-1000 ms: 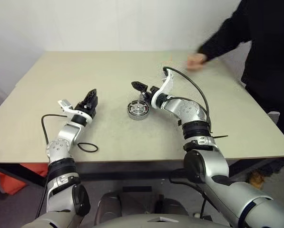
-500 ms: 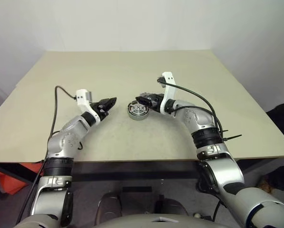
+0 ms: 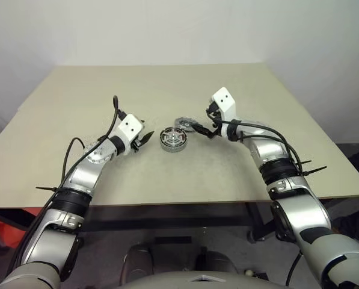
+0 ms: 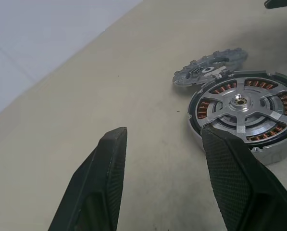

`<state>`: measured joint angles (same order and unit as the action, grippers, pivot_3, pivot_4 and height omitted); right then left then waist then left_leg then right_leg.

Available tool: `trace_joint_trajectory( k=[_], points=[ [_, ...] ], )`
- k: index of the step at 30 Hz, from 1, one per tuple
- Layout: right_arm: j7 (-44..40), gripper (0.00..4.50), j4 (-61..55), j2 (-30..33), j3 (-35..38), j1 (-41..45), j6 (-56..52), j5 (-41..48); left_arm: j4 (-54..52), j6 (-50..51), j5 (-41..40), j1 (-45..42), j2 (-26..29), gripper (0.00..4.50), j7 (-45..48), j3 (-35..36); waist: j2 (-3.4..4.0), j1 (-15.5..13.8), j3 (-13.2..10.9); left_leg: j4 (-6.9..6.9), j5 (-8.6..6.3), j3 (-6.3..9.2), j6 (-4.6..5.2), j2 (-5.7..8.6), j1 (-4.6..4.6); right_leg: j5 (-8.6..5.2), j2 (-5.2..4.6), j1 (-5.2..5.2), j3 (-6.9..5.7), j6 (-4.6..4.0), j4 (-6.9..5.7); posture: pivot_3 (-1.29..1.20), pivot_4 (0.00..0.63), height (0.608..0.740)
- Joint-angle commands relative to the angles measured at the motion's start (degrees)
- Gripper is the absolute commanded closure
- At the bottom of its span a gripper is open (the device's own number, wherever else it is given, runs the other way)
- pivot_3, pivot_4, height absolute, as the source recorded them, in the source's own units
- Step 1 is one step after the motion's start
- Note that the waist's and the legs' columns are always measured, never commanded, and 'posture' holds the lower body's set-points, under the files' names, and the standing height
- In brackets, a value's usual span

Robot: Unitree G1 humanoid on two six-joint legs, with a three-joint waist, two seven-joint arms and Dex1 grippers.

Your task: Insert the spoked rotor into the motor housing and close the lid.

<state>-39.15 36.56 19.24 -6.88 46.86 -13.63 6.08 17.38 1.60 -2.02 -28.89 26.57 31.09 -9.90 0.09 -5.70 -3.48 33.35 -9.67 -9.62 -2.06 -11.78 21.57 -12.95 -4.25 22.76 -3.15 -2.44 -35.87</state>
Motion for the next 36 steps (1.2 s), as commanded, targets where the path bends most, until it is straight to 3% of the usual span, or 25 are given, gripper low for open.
trace_joint_trajectory(
  k=[1, 4, 6, 11, 14, 16, 20, 24, 36],
  points=[
    [4.09, 0.04, 0.69, -2.92, 7.15, 1.85, -8.13, 5.80, -0.50, -0.82, -1.56, 0.27, -0.42, 1.94, 1.88, 2.22, 0.00, 0.08, 0.00, 0.01, 0.00, 0.00, 0.00, -0.01, -0.01, 0.01, 0.00, 0.00, 0.00, -0.02, -0.01, 0.00, 0.000, 0.740],
    [5.39, 0.04, -1.22, -6.17, 16.30, 2.72, -21.64, 16.38, -3.39, 5.20, -8.95, 1.08, -3.42, 1.94, 3.97, 6.18, 0.01, -0.09, 0.00, 0.04, 0.00, -0.04, 0.01, 0.00, -0.03, 0.04, -0.01, -0.01, 0.01, -0.08, -0.02, 0.00, 0.000, 0.740],
    [1.58, 0.04, -6.77, -4.99, 13.45, -0.20, -19.59, 14.85, -4.26, 6.39, -9.50, 1.44, -3.60, 1.94, 4.71, 6.68, 0.01, -0.28, 0.00, 0.08, -0.01, -0.04, 0.02, -0.01, -0.02, 0.08, -0.01, -0.01, 0.01, -0.14, -0.02, 0.00, 0.000, 0.740],
    [-9.17, 0.04, -15.57, 5.07, -0.96, -4.20, 0.92, 0.46, -4.81, 7.16, -8.69, 2.35, -3.57, 1.94, 5.30, 6.91, 0.02, -1.29, -0.01, 0.10, -0.01, -0.05, 0.03, -0.01, -0.02, 0.09, -0.04, -0.01, -0.01, -0.14, 0.00, 0.00, 0.000, 0.740],
    [-20.09, 0.04, -11.72, 13.50, -11.10, 0.17, 18.71, -9.99, -5.04, 7.43, -8.60, 2.38, -3.86, 1.94, 5.96, 6.73, 0.02, -1.46, -0.01, 0.15, -0.02, -0.08, 0.05, -0.02, -0.03, 0.09, -0.06, -0.02, 0.00, -0.12, -0.02, 0.00, 0.000, 0.740],
    [-24.02, 0.04, -6.51, 14.86, -14.48, 3.85, 25.08, -12.99, -5.13, 7.42, -8.47, 2.23, -4.10, 1.94, 6.53, 6.36, 0.02, -1.21, -0.01, 0.23, -0.07, -0.10, 0.13, -0.04, -0.05, 0.09, -0.06, -0.02, 0.00, -0.12, -0.07, 0.00, 0.000, 0.740],
    [-30.20, 0.04, 7.64, 12.99, -22.01, 12.00, 37.17, -20.52, -5.46, 7.37, -7.50, 2.06, -4.86, 1.94, 7.11, 5.04, 0.01, -0.51, -0.01, 0.49, -0.16, -0.11, 0.29, -0.06, -0.12, 0.06, -0.02, 0.01, 0.01, -0.19, -0.38, 0.00, 0.000, 0.740],
    [-28.78, 0.04, 19.07, 8.08, -25.05, 17.36, 43.52, -25.26, -7.64, 8.30, -7.49, 3.69, -5.08, 1.94, 7.67, 4.44, 0.01, 0.21, -0.02, 0.92, -0.33, -0.10, 0.55, -0.09, 0.03, -0.01, -0.05, 0.12, 0.01, -0.30, -0.71, 0.00, 0.000, 0.740],
    [-19.42, 0.04, 33.33, -1.32, -24.35, 24.53, 44.94, -31.40, -13.69, 11.74, -7.71, 7.85, -3.84, 1.94, 8.54, 4.93, 0.06, 0.37, -0.04, 0.97, -0.36, -0.09, 0.61, -0.13, 0.20, -0.03, -0.06, 0.35, 0.03, -0.36, -0.86, 0.00, 0.000, 0.740]
  ],
)
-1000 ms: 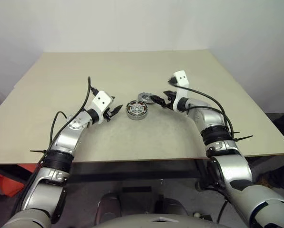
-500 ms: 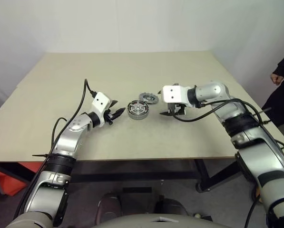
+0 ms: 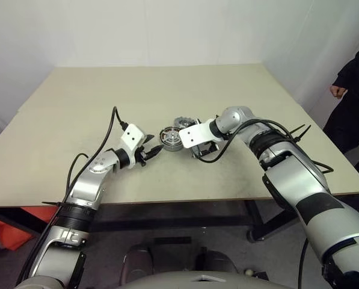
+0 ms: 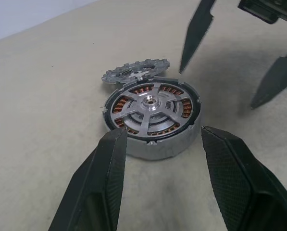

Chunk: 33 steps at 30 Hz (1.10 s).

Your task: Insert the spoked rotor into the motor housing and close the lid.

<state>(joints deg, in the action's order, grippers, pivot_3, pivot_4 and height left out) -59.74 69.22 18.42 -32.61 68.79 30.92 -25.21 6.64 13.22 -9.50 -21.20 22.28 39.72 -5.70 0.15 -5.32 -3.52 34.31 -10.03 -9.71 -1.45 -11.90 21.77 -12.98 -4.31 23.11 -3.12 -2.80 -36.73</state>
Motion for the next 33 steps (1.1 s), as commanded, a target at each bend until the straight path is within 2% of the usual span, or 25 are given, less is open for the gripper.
trace_joint_trajectory(
  k=[1, 11, 14, 16, 30, 33],
  points=[
    [1.48, 0.04, 1.14, -0.91, 1.41, 2.75, 0.22, -0.35, -3.19, 0.24, -0.23, 0.33, 0.51, 1.94, -0.14, 0.74, 0.00, 0.00, 0.00, 0.00, -0.01, 0.00, 0.01, 0.00, 0.00, 0.00, 0.00, -0.01, 0.00, 0.00, 0.00, 0.00, 0.000, 0.740],
    [2.83, 0.04, 5.17, -3.71, 1.12, 1.82, -2.50, -3.13, -4.55, 0.86, 0.02, 1.07, 0.51, 1.94, -0.80, 0.83, 0.03, 0.03, -0.02, 0.00, -0.01, 0.00, 0.01, -0.01, 0.00, 0.00, 0.00, 0.00, 0.01, 0.00, -0.01, 0.00, 0.000, 0.740],
    [3.61, 0.62, 5.63, -4.15, 1.32, 1.73, -3.23, -3.46, -5.08, 0.98, 0.11, 1.42, 0.33, 1.94, -1.16, 0.65, 0.03, 0.08, -0.02, 0.00, -0.01, 0.00, 0.01, -0.01, -0.03, 0.00, 0.00, -0.01, 0.01, 0.00, -0.01, 0.00, 0.000, 0.740],
    [4.26, 1.25, 5.75, -4.44, 1.49, 1.78, -3.57, -3.55, -5.45, 1.08, 0.13, 1.72, 0.25, 1.94, -1.35, 0.56, 0.04, 0.10, -0.02, 0.00, -0.01, 0.00, 0.00, -0.01, -0.06, 0.00, 0.00, -0.01, 0.02, 0.00, -0.04, 0.00, 0.000, 0.740],
    [8.02, 1.25, 7.12, -7.56, 3.51, 1.08, -8.24, -3.16, -6.48, 1.67, 0.43, 2.45, 0.15, 1.94, -1.43, 0.26, 0.05, 0.49, -0.03, 0.00, -0.01, 0.00, 0.00, -0.04, -0.10, -0.01, 0.02, 0.00, 0.04, -0.01, -0.07, 0.00, 0.000, 0.740],
    [7.48, 1.82, 7.16, -7.55, 3.56, 0.59, -8.11, -3.50, -6.67, 1.70, 0.56, 2.61, 0.30, 1.94, -1.48, 0.40, 0.05, 1.00, -0.03, 0.00, -0.01, 0.00, -0.01, -0.04, -0.11, -0.01, 0.02, -0.01, 0.04, -0.01, -0.08, 0.00, 0.000, 0.740]
  ],
)
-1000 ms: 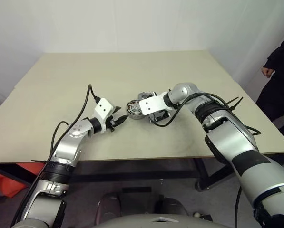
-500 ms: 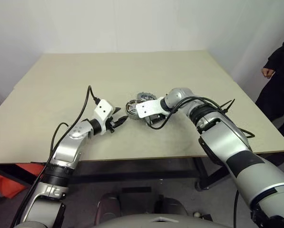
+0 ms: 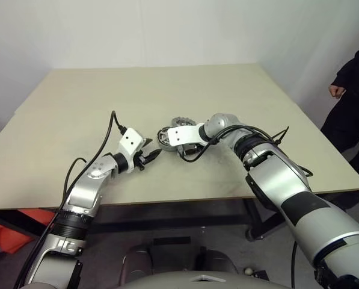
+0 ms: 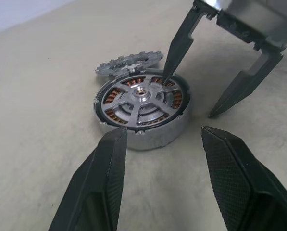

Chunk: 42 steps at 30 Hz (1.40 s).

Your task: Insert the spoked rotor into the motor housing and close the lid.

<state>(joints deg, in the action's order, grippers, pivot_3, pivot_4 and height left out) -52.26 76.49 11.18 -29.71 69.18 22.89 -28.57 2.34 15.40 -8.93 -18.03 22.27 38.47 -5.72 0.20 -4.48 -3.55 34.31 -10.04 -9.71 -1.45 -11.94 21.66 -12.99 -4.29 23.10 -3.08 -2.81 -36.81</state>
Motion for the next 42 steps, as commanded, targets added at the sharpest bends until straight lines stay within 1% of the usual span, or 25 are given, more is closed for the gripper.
trace_joint_trajectory(
  k=[1, 6, 8, 15, 21, 28, 34, 42],
  points=[
    [-0.28, 2.14, -0.17, -0.16, 0.67, 0.12, 0.26, -0.21, -2.37, -0.49, 0.04, -0.48, 0.39, 1.94, -0.28, 0.51, 0.00, 0.30, 0.00, 0.00, 0.00, 0.00, 0.00, 0.00, 0.00, 0.00, 0.00, -0.01, 0.00, 0.00, 0.00, 0.00, 0.000, 0.740],
    [0.39, 3.84, -0.45, 0.19, 1.21, 0.28, 0.82, -0.27, -2.26, -0.64, 0.26, -0.39, 0.45, 1.94, -0.42, 0.60, 0.01, 0.48, 0.01, 0.00, -0.03, 0.00, 0.05, 0.02, 0.00, -0.03, 0.00, -0.03, 0.00, -0.06, 0.02, 0.00, 0.000, 0.740],
    [0.61, 4.38, -0.47, 0.19, 1.39, 0.27, 0.83, -0.31, -2.16, -0.71, 0.30, -0.49, 0.42, 1.94, -0.43, 0.56, 0.02, 0.57, 0.00, -0.01, -0.03, 0.00, 0.05, 0.01, -0.01, -0.04, 0.00, -0.02, 0.00, -0.06, 0.02, 0.00, 0.000, 0.740],
    [2.90, 4.45, -0.41, 0.50, 2.09, -0.32, -0.06, -0.06, -1.75, -1.04, 0.53, -0.86, 0.24, 1.94, -0.49, 0.41, 0.02, 0.56, 0.00, -0.01, -0.02, 0.00, 0.03, 0.01, -0.06, -0.03, 0.00, -0.04, 0.01, -0.06, -0.03, 0.00, 0.000, 0.740],
    [2.60, 4.45, -0.78, 1.34, 4.22, -0.38, -0.62, 1.51, -1.50, -1.36, 0.82, -0.74, 0.14, 1.94, -0.78, 0.35, 0.02, 0.55, 0.00, -0.01, -0.02, 0.00, 0.02, 0.01, -0.07, -0.03, 0.00, -0.04, 0.01, -0.06, -0.05, 0.00, 0.000, 0.740],
    [-2.62, 4.45, -3.24, 2.39, 6.43, -0.86, 3.25, 4.01, -1.05, -1.97, 1.20, -0.03, 0.03, 1.94, -1.11, 0.55, 0.06, 0.41, -0.03, -0.01, -0.03, 0.00, 0.04, 0.03, 0.06, -0.04, -0.01, 0.02, 0.01, -0.06, 0.01, 0.00, 0.000, 0.740],
    [-9.85, 4.45, -7.97, 2.51, 6.80, -4.58, 7.63, 6.45, -0.38, -2.34, 1.20, -0.06, 0.37, 1.94, -1.27, 1.03, 0.05, 0.42, -0.03, -0.01, -0.12, -0.02, 0.21, 0.03, 0.26, -0.07, -0.01, 0.16, 0.00, -0.13, 0.07, 0.00, 0.000, 0.740],
    [-14.59, 4.45, -16.69, 2.61, 6.77, -8.94, 8.21, 9.00, 0.03, -2.53, 1.16, 0.03, 0.64, 1.94, -1.20, 1.08, 0.05, 0.48, -0.03, -0.01, -0.14, -0.05, 0.23, 0.01, 0.22, -0.09, 0.00, 0.16, -0.01, -0.15, 0.07, 0.00, 0.000, 0.740]
  ],
)
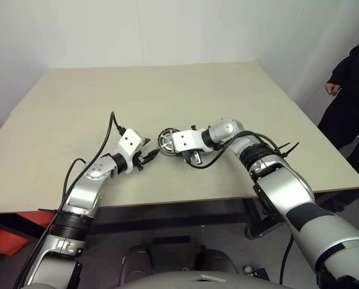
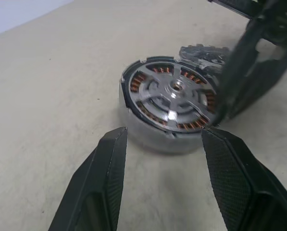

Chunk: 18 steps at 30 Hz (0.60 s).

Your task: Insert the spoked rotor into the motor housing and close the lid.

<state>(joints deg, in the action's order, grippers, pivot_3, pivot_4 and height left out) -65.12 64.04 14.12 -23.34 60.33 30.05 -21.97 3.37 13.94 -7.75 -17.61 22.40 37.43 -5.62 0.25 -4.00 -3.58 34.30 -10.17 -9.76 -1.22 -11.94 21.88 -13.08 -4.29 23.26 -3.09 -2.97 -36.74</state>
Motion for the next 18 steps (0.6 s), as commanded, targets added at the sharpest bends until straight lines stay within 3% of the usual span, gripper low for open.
trace_joint_trajectory(
  k=[1, 10, 18],
  points=[
    [-1.83, 4.45, -4.85, -0.30, 0.42, -0.30, 0.80, 2.47, -0.98, -1.11, -0.02, -0.35, 0.52, 1.94, -0.15, 0.96, 0.00, -0.01, 0.00, 0.00, 0.00, 0.00, 0.00, 0.00, 0.00, 0.00, 0.00, 0.00, 0.00, 0.00, 0.00, 0.00, 0.000, 0.740],
    [0.29, 4.45, -2.97, -1.25, 1.23, 0.14, -2.96, 2.41, -1.49, -0.90, 0.04, -0.06, 0.39, 1.94, -0.37, 0.73, 0.00, 0.06, 0.00, 0.00, 0.01, 0.00, -0.01, 0.00, -0.03, 0.00, 0.00, -0.01, 0.00, 0.00, -0.01, 0.00, 0.000, 0.740],
    [0.14, 1.80, -5.40, -1.54, 4.04, 0.66, -4.89, 6.42, -1.60, -0.70, -0.05, 0.15, 0.47, 1.94, -0.36, 0.71, 0.00, 0.00, 0.00, 0.00, 0.02, 0.01, -0.03, 0.00, -0.13, 0.00, 0.00, -0.09, 0.01, 0.01, -0.03, 0.00, 0.000, 0.740]
  ],
)
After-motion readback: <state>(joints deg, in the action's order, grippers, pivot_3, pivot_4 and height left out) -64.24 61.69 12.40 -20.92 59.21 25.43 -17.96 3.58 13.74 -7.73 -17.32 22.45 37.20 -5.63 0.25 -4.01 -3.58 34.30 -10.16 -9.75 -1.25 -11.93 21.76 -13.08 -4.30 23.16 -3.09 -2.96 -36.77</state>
